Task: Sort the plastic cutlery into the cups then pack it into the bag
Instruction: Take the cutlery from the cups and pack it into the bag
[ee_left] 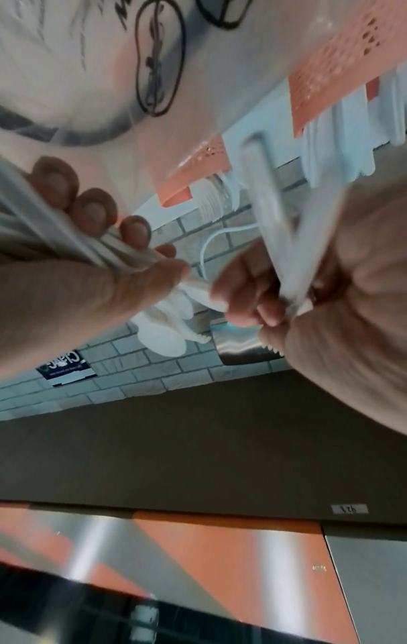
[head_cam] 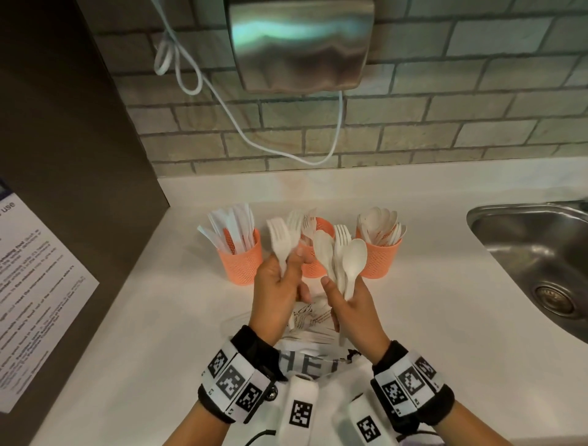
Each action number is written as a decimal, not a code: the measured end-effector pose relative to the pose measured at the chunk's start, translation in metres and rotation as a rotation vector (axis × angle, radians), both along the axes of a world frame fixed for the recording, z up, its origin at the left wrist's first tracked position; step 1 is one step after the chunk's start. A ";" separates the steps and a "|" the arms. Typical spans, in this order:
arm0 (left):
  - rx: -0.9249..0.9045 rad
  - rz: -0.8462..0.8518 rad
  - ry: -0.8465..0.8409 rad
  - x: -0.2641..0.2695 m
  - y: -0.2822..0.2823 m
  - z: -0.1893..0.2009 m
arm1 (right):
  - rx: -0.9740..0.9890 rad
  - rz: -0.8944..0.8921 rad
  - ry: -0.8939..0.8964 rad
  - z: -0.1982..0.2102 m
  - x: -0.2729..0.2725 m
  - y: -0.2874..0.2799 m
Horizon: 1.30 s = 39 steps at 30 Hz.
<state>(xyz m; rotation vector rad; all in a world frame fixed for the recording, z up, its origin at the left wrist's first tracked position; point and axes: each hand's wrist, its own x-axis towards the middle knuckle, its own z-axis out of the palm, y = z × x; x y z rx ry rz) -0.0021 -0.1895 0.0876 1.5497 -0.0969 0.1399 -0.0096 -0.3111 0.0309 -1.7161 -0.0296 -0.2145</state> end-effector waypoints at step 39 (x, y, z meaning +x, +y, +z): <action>0.049 -0.034 -0.041 -0.004 -0.002 0.014 | -0.659 -0.176 -0.226 0.000 -0.018 -0.015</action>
